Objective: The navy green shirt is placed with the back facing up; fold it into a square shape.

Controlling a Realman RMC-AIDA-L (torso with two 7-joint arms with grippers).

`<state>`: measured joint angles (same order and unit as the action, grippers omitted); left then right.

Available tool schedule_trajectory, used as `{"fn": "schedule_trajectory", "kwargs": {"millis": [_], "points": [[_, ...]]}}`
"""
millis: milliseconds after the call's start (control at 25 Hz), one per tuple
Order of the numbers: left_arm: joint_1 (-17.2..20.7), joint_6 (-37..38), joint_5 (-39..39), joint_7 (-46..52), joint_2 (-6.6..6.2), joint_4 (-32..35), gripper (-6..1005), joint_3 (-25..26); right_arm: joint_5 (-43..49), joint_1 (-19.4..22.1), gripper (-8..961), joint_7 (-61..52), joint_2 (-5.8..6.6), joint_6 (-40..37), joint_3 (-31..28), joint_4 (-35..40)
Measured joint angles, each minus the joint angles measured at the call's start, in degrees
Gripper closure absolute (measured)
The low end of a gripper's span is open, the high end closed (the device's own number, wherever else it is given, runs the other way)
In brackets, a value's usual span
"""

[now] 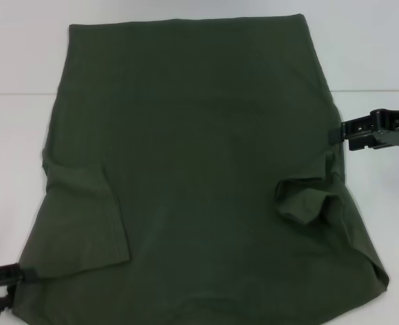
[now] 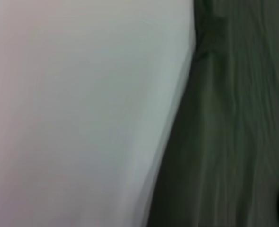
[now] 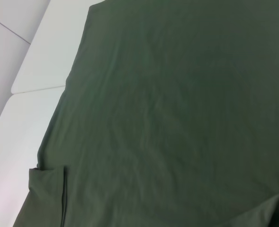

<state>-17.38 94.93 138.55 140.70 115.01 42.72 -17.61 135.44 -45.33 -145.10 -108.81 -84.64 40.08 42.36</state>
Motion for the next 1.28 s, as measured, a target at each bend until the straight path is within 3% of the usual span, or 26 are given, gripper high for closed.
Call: {"fn": "schedule_trajectory", "kwargs": {"millis": [280,600,720,920,1280], "points": [[-2.56,-1.58,0.40,-0.21,-0.24,-3.02,277,-0.45,0.00,0.09,331,0.00,0.00,-0.21,-0.07,0.01],[-2.42,-0.65,0.03,-1.17,0.16,-1.06,293,-1.13,-0.74,0.18,332,-0.18,0.09,-0.53,-0.09,0.01],[-2.69,-1.00,0.29,-1.19,0.16,-1.14,521,-1.20,-0.76,0.24,332,-0.25,0.12,-0.54,-0.09,0.01],[-2.82,-1.29,-0.02,-1.67,0.10,-1.01,760,-1.20,-0.79,0.25,332,-0.05,0.28,-1.06,-0.07,0.01],[-3.69,0.18,-1.29,-7.14,-0.28,-1.40,924,-0.77,-0.31,1.63,333,2.11,1.00,-5.20,0.43,0.00]]}}
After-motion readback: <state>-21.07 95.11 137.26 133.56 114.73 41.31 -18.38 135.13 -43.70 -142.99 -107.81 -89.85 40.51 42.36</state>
